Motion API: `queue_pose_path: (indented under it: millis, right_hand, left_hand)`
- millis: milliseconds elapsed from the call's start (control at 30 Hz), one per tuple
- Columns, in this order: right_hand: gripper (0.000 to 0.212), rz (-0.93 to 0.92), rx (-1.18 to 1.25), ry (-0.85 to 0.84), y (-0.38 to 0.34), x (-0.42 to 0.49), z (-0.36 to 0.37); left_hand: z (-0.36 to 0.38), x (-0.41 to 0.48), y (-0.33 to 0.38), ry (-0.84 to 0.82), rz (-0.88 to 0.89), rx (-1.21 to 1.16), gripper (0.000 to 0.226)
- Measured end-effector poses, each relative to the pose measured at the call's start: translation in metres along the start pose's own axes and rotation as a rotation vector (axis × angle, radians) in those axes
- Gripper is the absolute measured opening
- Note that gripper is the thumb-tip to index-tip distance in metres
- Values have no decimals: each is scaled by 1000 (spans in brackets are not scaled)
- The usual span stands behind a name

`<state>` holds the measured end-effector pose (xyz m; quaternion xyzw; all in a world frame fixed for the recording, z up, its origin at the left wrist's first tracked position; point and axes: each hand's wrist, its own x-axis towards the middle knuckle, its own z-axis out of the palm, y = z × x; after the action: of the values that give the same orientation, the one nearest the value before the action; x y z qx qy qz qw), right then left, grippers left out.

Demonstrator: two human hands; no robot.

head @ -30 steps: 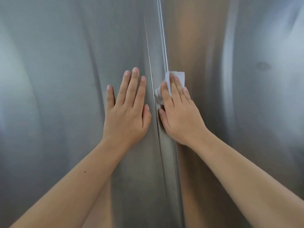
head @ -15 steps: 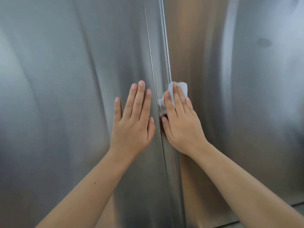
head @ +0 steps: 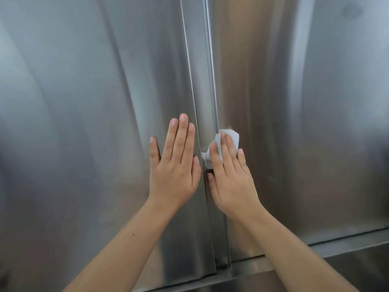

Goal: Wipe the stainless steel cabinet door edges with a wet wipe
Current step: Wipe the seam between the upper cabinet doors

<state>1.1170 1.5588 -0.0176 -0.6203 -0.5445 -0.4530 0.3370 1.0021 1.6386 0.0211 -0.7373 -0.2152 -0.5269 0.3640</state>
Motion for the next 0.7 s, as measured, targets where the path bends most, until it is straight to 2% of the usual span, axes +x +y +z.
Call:
queue_pose_path:
  millis: [133, 300, 400, 533, 700]
  right_hand:
    - [53, -63, -43, -39, 8, 17, -10]
    - [55, -6, -2, 11, 6, 36, -9]
    - [56, 12, -1, -22, 3, 3, 2]
    - [58, 26, 26, -151, -6, -60, 11]
    - [60, 41, 35, -151, -7, -52, 7]
  left_hand:
    - [2, -17, -1, -2, 43, 18, 58]
    - [6, -28, -1, 15, 66, 33, 59]
    - [7, -38, 4, 10, 56, 6, 58]
    - [5, -66, 6, -70, 99, 11, 60]
    - [0, -81, 10, -110, 98, -10, 62]
